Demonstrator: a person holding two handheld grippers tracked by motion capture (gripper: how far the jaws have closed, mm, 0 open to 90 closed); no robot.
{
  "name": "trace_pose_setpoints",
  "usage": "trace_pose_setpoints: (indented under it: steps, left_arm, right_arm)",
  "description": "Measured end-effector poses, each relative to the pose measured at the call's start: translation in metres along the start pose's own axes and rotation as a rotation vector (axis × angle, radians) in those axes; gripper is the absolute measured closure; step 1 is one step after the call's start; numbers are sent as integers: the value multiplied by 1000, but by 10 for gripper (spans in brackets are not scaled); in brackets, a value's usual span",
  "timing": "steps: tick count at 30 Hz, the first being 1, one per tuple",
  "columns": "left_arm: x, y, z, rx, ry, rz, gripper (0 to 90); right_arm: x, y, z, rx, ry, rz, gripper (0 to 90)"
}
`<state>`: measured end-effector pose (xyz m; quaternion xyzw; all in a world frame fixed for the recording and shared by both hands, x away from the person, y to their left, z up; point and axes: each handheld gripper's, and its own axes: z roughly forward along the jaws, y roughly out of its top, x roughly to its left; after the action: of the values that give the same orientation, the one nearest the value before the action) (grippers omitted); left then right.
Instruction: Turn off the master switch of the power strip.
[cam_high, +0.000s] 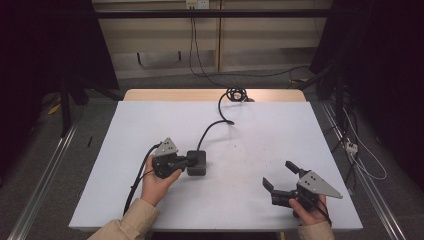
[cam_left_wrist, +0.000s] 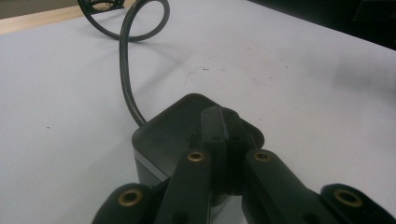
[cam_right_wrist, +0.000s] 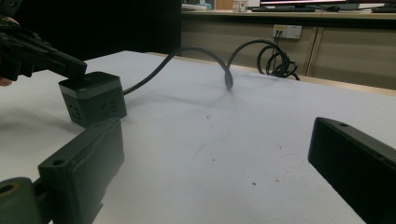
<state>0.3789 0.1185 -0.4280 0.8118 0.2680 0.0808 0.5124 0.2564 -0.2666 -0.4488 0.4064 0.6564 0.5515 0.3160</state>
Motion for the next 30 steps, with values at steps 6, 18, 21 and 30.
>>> trace_pose_setpoints:
  steps: [6,18,21,30]
  left_arm:
    - [0,0,0,1,3,-3,900]
    - [-1,1,0,6,8,-7,900]
    - [-2,1,0,11,14,-2,900]
    - [-5,3,1,28,26,21,900]
  right_arm:
    - [1,0,0,2,1,-1,29]
    - [1,0,0,1,1,0,30]
    - [1,0,0,1,1,-1,30]
    - [1,1,0,0,0,-4,29]
